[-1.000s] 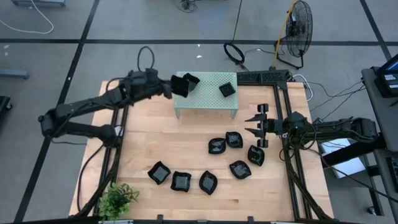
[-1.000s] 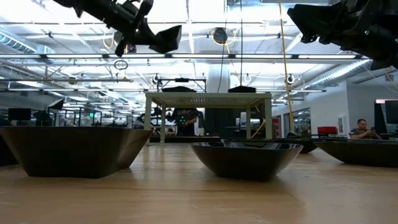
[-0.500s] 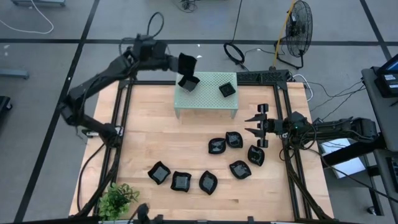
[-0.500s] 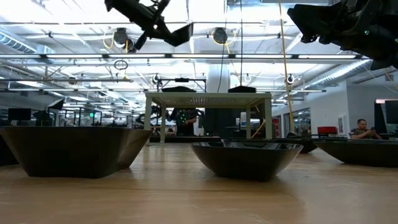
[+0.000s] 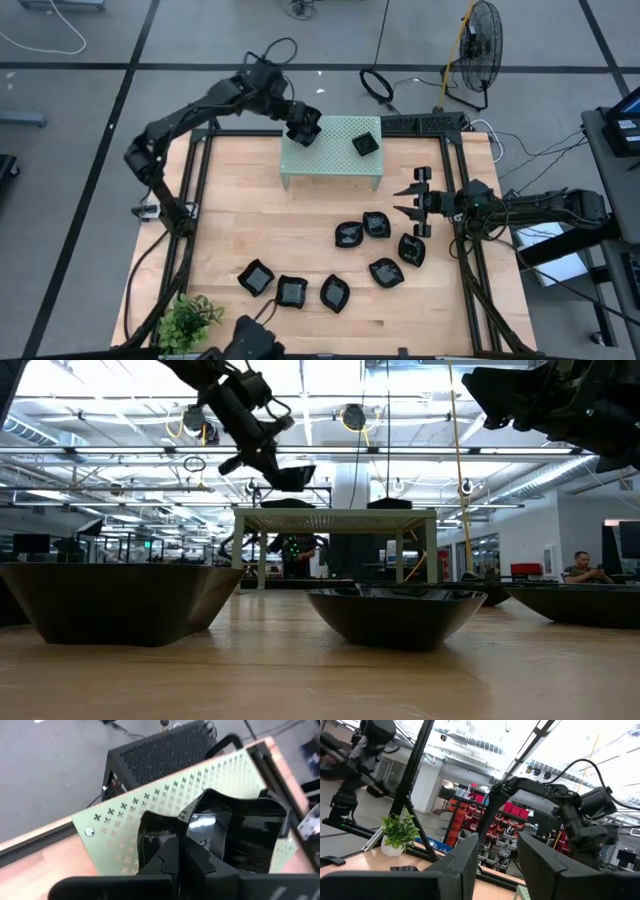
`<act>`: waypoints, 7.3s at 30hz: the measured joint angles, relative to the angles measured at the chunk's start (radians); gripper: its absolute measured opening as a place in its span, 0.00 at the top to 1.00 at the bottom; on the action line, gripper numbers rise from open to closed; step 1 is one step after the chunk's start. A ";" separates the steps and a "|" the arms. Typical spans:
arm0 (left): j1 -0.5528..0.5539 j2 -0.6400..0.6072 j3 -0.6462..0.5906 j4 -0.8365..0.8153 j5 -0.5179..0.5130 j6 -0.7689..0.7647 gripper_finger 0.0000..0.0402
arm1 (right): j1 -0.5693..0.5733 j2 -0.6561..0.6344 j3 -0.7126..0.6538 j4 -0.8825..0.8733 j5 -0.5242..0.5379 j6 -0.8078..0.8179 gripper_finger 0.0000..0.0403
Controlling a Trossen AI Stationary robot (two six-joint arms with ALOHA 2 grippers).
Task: Pick & Place Mini shaped plates
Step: Stack the black distorted square plate on top of the other black distorted square plate on the shelf, then stack the black distorted square plate on top of the other black distorted square plates on the shelf
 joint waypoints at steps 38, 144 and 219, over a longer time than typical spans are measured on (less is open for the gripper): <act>-0.080 -0.123 -0.002 -0.228 0.138 0.206 0.90 | 0.000 0.000 0.000 0.000 -0.001 -0.007 0.69; -0.988 -0.249 -0.853 -0.181 -0.295 -0.692 0.60 | 0.000 0.000 0.000 0.005 0.000 0.026 0.69; -0.893 -0.432 -0.648 -0.162 -0.418 -0.477 0.99 | 0.000 0.000 0.000 0.005 0.000 0.025 0.69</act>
